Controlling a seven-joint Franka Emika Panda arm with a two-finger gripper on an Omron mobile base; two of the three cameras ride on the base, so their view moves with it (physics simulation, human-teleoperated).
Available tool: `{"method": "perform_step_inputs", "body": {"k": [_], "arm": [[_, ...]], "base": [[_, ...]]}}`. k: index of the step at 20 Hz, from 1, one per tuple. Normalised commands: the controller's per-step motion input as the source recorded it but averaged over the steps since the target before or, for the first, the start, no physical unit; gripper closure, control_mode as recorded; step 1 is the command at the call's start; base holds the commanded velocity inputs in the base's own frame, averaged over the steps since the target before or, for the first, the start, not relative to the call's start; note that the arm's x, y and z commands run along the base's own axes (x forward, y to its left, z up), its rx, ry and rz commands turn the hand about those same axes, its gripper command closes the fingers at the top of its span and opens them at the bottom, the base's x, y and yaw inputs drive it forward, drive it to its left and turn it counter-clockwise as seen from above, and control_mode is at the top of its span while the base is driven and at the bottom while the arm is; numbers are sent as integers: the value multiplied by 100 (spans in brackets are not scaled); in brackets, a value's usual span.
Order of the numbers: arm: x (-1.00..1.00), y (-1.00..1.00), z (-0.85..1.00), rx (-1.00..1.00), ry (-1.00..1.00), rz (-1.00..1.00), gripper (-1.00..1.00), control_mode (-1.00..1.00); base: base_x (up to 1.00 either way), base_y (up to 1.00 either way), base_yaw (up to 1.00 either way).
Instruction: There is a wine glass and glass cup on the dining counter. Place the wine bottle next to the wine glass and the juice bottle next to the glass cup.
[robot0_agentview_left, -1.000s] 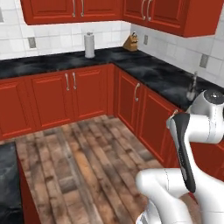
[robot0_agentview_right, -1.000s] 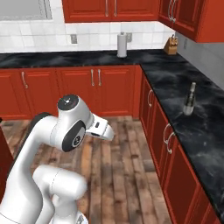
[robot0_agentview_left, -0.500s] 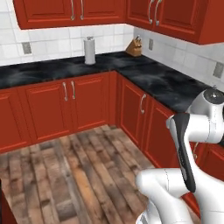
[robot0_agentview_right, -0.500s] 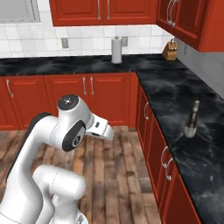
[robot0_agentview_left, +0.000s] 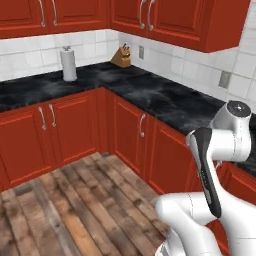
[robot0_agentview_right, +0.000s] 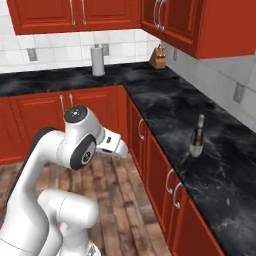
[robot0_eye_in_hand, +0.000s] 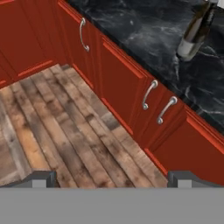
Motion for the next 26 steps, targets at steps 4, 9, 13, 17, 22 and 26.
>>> {"method": "perform_step_inputs", "body": {"k": [4,9,13,17,22,26], "arm": [[0,0,0,0,0,0,-100,100],[0,0,0,0,0,0,-100,100],[0,0,0,0,0,0,-100,100],[0,0,0,0,0,0,-100,100],[0,0,0,0,0,0,-100,100],[0,0,0,0,0,0,-100,100]], "base": [[23,-2,-68],[24,0,-70],[25,0,-69],[33,0,-63],[54,13,-26],[60,23,-12]]}}
